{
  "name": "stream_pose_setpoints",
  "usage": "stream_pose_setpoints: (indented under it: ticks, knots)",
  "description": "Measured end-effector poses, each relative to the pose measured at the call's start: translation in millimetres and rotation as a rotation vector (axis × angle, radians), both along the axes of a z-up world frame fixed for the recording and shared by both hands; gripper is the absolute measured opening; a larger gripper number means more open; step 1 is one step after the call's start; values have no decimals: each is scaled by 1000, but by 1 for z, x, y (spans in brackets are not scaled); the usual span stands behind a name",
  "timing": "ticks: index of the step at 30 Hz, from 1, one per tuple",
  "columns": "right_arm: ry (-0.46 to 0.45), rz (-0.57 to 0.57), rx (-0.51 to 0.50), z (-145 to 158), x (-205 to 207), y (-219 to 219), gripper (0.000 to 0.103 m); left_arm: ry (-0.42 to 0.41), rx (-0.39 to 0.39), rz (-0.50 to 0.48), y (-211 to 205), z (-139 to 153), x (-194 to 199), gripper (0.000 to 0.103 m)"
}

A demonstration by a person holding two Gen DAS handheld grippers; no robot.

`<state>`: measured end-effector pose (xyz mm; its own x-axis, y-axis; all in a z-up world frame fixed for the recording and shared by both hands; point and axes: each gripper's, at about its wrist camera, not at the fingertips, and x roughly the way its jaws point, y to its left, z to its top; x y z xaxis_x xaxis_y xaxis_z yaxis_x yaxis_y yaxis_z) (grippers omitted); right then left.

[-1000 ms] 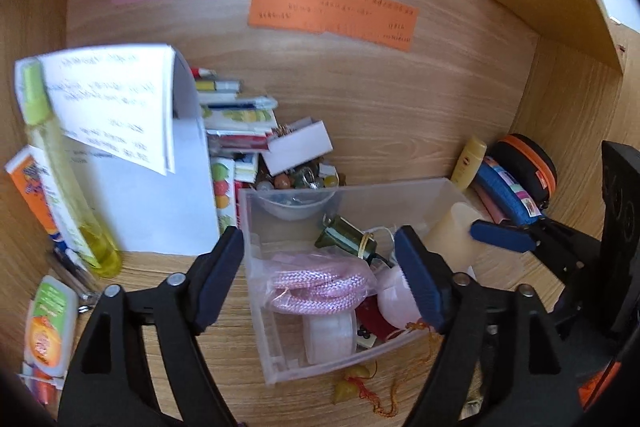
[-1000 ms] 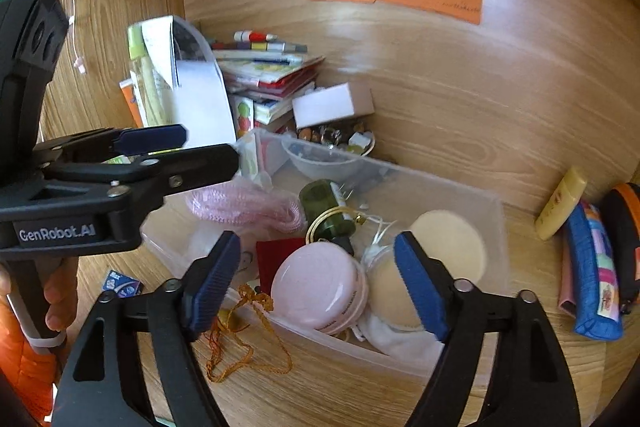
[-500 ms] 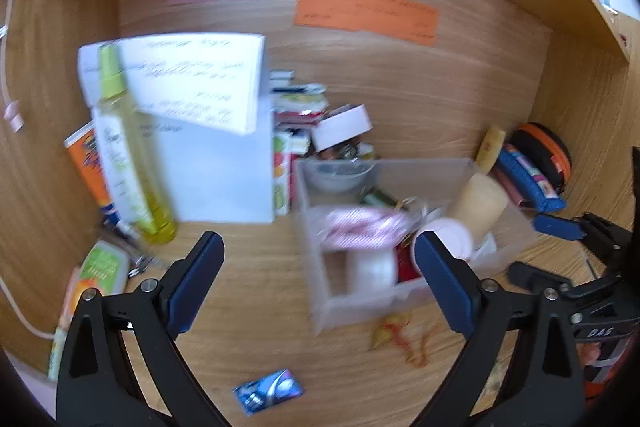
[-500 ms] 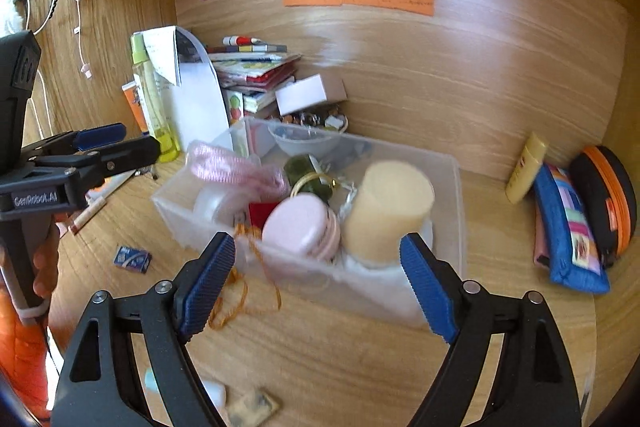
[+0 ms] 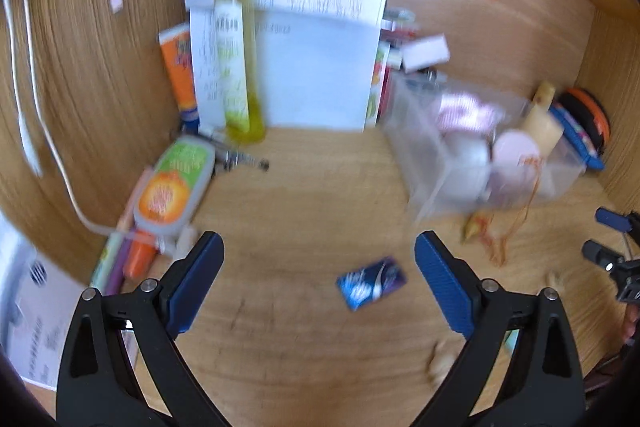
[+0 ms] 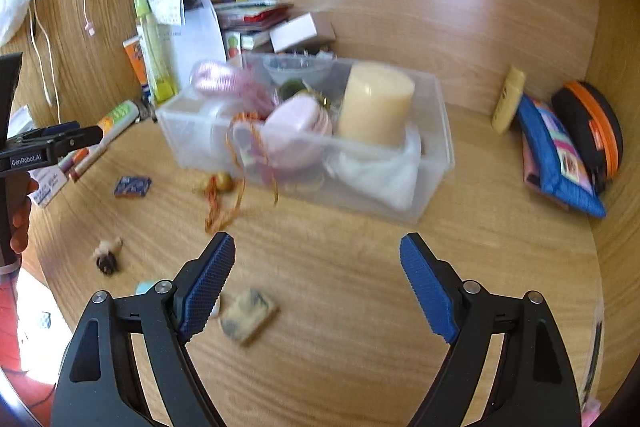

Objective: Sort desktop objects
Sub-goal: 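Withdraw both open grippers from the box, then move the left gripper over the blue Max card box while right approaches the beige tile, then grasp the blue Max card box with the left gripper while right grasps the beige tile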

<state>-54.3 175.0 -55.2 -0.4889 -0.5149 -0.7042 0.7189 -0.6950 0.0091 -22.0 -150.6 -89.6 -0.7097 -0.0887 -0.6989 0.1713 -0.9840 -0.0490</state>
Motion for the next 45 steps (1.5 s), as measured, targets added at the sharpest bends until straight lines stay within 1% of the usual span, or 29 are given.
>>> stream_pose_setpoints:
  ticks: [5, 9, 12, 15, 16, 18, 19, 23, 25, 26, 28, 29, 31, 32, 33, 37, 40, 45]
  knots:
    - [-25, 12, 28, -15, 15, 7, 83, -85, 6, -20, 8, -26, 0, 97]
    - [-38, 49, 50, -24, 26, 7, 83, -110, 10, -47, 21, -36, -2, 97]
    - [-54, 86, 71, -34, 33, 5, 82, -132, -11, -69, 32, -42, -5, 97]
    - [-58, 106, 85, -40, 37, 0, 80, -175, -46, -75, 40, -46, -12, 97]
    - [-63, 112, 85, -42, 38, -2, 79, -183, -52, -77, 41, -47, -14, 97]
    - [-91, 127, 81, -45, 36, -5, 69, -185, -50, -80, 43, -46, -15, 97]
    - [-93, 130, 81, -46, 36, -6, 67, -185, -48, -80, 42, -45, -16, 97]
    - [-74, 148, 83, -46, 38, -10, 58, -179, -23, -64, 38, -44, -20, 97]
    - [-69, 156, 87, -46, 38, -12, 55, -169, -21, -50, 37, -43, -22, 89]
    - [-64, 158, 94, -47, 39, -13, 52, -164, -21, -47, 37, -41, -23, 86]
    - [-65, 169, 96, -46, 39, -17, 45, -157, -25, -46, 38, -39, -24, 75]
    - [-64, 175, 97, -46, 39, -18, 41, -153, -27, -45, 38, -38, -25, 72]
    - [-63, 179, 96, -47, 38, -19, 41, -146, -29, -53, 40, -36, -25, 60]
    - [-62, 179, 93, -47, 38, -18, 41, -142, -31, -55, 41, -35, -25, 58]
    - [-60, 180, 90, -47, 38, -18, 40, -140, -31, -58, 41, -33, -25, 53]
    - [-74, 175, 70, -47, 36, -15, 40, -132, -30, -64, 41, -31, -26, 53]
    - [-83, 155, 56, -46, 32, -10, 40, -125, -9, -71, 41, -29, -24, 52]
    - [-85, 122, 28, -40, 24, -2, 40, -85, 3, -66, 41, -17, -21, 52]
